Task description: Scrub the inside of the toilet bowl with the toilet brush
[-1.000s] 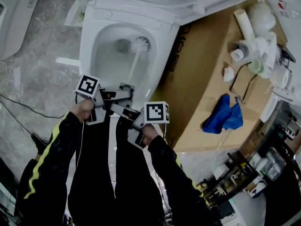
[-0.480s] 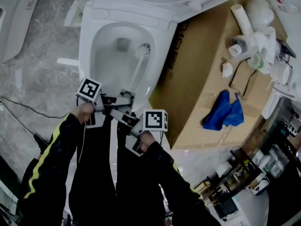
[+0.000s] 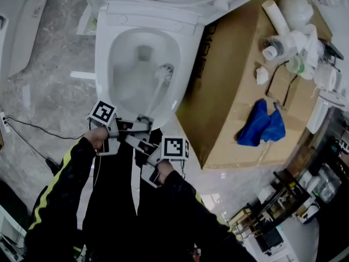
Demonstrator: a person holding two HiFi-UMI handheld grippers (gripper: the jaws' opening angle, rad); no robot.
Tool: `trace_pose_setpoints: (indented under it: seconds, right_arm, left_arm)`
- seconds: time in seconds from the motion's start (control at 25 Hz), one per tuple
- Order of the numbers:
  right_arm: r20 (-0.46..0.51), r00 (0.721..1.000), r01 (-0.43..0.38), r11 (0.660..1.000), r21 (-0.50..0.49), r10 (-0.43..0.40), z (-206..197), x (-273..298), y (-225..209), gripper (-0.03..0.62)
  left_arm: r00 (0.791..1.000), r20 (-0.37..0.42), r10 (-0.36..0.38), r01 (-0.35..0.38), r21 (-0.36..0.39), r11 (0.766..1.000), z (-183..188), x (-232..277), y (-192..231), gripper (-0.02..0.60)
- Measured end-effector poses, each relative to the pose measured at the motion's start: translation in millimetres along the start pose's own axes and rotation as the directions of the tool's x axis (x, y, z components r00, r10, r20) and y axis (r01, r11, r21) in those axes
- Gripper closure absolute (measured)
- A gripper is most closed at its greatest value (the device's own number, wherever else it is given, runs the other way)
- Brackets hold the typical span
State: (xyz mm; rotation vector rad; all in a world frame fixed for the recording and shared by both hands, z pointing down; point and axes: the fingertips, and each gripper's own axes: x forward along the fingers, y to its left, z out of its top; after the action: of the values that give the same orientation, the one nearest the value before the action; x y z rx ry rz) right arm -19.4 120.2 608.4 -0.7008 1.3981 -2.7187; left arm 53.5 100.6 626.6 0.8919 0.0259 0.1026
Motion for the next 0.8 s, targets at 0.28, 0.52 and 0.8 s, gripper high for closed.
trace_pose_setpoints:
  seconds: [0.28, 0.52, 0.8]
  right_arm:
    - [0.021, 0.999, -0.041, 0.993, 0.11, 0.039, -27, 4, 0, 0.385]
    - [0.015, 0.998, -0.057, 0.984, 0.171, 0.055, -46, 4, 1, 0.385]
    - [-0.018, 0.995, -0.091, 0.967, 0.239, 0.098, -74, 4, 6, 0.385]
  left_arm:
    - [0.997, -0.032, 0.064, -0.066, -0.06, 0.996, -25, -10, 12, 0.322]
    - [0.993, -0.028, 0.113, -0.116, -0.1, 0.988, -43, -18, 18, 0.322]
    - [0.987, -0.01, 0.16, -0.159, -0.152, 0.975, -69, -28, 22, 0.322]
